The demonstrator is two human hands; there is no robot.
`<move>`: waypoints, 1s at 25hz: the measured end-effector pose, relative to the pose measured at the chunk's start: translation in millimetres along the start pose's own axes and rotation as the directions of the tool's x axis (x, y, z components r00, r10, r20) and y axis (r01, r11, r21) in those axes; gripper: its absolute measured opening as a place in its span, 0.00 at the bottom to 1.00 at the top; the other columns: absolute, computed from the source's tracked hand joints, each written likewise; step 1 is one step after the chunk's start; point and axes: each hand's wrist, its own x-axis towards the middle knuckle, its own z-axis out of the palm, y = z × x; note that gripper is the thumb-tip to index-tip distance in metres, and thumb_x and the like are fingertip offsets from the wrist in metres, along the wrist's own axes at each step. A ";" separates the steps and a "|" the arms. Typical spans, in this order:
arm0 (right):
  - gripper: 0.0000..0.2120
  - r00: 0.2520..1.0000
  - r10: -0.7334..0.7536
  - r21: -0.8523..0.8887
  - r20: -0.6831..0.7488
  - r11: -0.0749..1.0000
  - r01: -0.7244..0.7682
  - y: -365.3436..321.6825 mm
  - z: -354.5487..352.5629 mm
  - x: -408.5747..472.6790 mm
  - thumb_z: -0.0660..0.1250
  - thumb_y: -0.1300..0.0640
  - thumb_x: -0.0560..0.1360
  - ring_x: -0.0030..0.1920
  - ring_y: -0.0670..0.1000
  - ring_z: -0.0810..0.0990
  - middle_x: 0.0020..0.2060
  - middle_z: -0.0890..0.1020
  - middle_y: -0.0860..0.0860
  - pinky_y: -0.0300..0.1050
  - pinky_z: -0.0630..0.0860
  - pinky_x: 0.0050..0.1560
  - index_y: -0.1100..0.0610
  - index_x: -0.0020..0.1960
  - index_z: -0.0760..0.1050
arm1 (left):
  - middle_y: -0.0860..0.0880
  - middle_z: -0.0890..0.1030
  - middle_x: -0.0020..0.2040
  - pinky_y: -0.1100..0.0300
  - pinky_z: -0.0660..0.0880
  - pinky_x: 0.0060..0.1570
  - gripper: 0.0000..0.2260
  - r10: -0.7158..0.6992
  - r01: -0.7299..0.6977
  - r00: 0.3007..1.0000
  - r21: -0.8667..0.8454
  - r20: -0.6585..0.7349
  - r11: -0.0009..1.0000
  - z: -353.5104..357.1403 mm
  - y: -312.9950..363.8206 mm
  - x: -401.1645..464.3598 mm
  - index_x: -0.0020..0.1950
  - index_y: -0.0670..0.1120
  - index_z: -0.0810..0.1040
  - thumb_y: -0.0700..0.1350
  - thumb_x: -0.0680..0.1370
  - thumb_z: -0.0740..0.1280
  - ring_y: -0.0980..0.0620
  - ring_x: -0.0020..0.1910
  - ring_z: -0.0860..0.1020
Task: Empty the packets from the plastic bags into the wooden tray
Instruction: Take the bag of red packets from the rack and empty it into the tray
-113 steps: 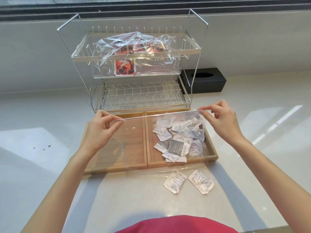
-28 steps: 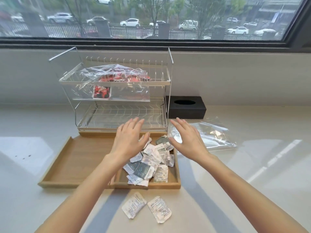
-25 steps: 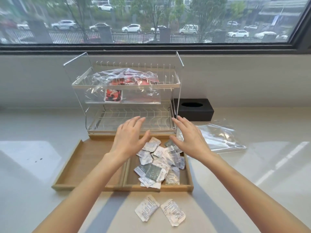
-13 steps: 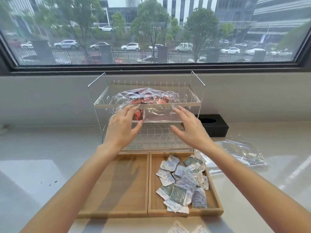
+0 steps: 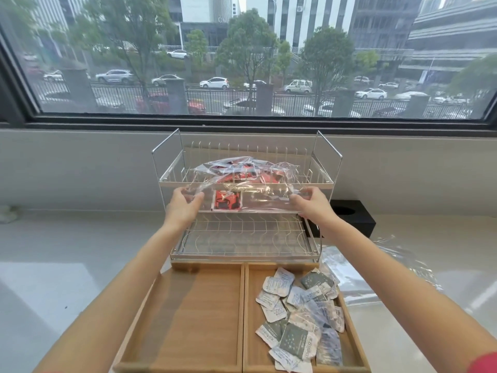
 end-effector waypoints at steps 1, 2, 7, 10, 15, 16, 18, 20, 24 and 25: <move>0.24 1.000 -0.003 0.013 0.002 1.000 0.003 -0.6 -2.6 2.1 0.63 0.54 0.74 0.58 0.54 0.73 0.61 0.72 0.56 0.52 0.72 0.61 0.60 0.67 0.63 | 0.47 0.73 0.55 0.58 0.66 0.51 0.18 -0.003 0.003 1.000 -0.043 0.010 0.999 -2.3 2.0 3.8 0.63 0.41 0.68 0.50 0.77 0.60 0.49 0.54 0.71; 0.21 1.000 -0.004 0.031 0.025 1.000 0.003 -2.8 -5.3 3.4 0.63 0.55 0.74 0.56 0.54 0.74 0.56 0.74 0.55 0.52 0.74 0.60 0.61 0.65 0.66 | 0.48 0.74 0.48 0.60 0.67 0.45 0.13 -0.021 0.024 0.999 -0.098 0.033 0.995 -4.9 3.9 8.4 0.55 0.42 0.73 0.49 0.77 0.60 0.50 0.48 0.72; 0.10 0.987 -0.053 0.318 0.154 0.948 0.002 -29.8 -16.7 12.0 0.59 0.59 0.77 0.45 0.49 0.73 0.43 0.74 0.51 0.40 0.74 0.41 0.60 0.56 0.72 | 0.51 0.70 0.34 0.68 0.65 0.19 0.06 -0.146 0.254 0.956 -0.467 0.254 0.847 -17.2 26.1 26.7 0.41 0.47 0.74 0.43 0.77 0.61 0.60 0.20 0.69; 0.06 0.986 -0.087 0.435 0.141 0.900 0.017 -57.0 -27.1 26.7 0.59 0.61 0.78 0.44 0.50 0.75 0.44 0.75 0.52 0.39 0.74 0.40 0.59 0.51 0.72 | 0.51 0.71 0.34 0.70 0.68 0.20 0.06 -0.098 0.201 0.969 -0.488 0.228 0.850 -25.6 54.7 36.9 0.42 0.47 0.74 0.42 0.78 0.60 0.60 0.22 0.71; 0.10 0.996 -0.084 0.605 0.037 0.795 0.044 -121.1 -51.9 44.0 0.59 0.65 0.77 0.39 0.47 0.73 0.38 0.73 0.52 0.39 0.76 0.37 0.58 0.38 0.69 | 0.50 0.76 0.32 0.70 0.70 0.21 0.08 0.017 0.096 0.980 -0.548 0.198 0.831 -48.2 118.6 56.9 0.40 0.46 0.72 0.40 0.79 0.59 0.61 0.18 0.74; 0.10 0.993 -0.120 0.596 0.012 0.798 0.089 -134.5 -57.3 43.4 0.58 0.65 0.77 0.37 0.46 0.72 0.36 0.73 0.51 0.37 0.76 0.33 0.57 0.38 0.69 | 0.50 0.77 0.32 0.68 0.70 0.23 0.07 0.048 0.058 0.983 -0.545 0.179 0.837 -53.3 130.2 59.8 0.41 0.46 0.72 0.39 0.78 0.59 0.62 0.19 0.74; 0.10 0.981 -0.194 0.568 -0.030 0.804 0.176 -157.8 -67.8 37.8 0.59 0.64 0.77 0.35 0.45 0.72 0.35 0.73 0.50 0.34 0.75 0.28 0.55 0.39 0.70 | 0.51 0.76 0.35 0.67 0.70 0.30 0.08 0.122 -0.031 0.982 -0.518 0.143 0.855 -63.5 148.8 61.6 0.41 0.48 0.74 0.41 0.78 0.60 0.62 0.23 0.77; 0.08 0.960 -0.272 0.574 -0.070 0.776 0.262 -176.2 -80.1 28.5 0.61 0.64 0.76 0.36 0.45 0.74 0.36 0.75 0.50 0.33 0.76 0.31 0.54 0.41 0.72 | 0.51 0.76 0.38 0.64 0.69 0.38 0.08 0.201 -0.114 0.972 -0.513 0.119 0.851 -72.6 162.7 58.9 0.40 0.50 0.75 0.42 0.78 0.61 0.58 0.33 0.77; 0.07 0.897 -0.420 0.576 -0.139 0.703 0.418 -194.7 -101.8 -2.8 0.65 0.62 0.74 0.37 0.43 0.77 0.35 0.81 0.47 0.33 0.77 0.36 0.53 0.40 0.77 | 0.52 0.74 0.38 0.64 0.68 0.40 0.04 0.319 -0.261 0.948 -0.519 0.023 0.814 -88.9 177.4 44.1 0.42 0.49 0.76 0.44 0.76 0.63 0.57 0.37 0.72; 0.07 0.889 -0.438 0.577 -0.136 0.694 0.430 -192.8 -105.5 -10.6 0.64 0.61 0.74 0.35 0.42 0.78 0.33 0.82 0.45 0.32 0.77 0.36 0.52 0.40 0.78 | 0.52 0.73 0.37 0.63 0.67 0.40 0.03 0.343 -0.301 0.939 -0.488 -0.002 0.820 -91.5 176.4 39.6 0.43 0.50 0.77 0.45 0.76 0.63 0.56 0.37 0.71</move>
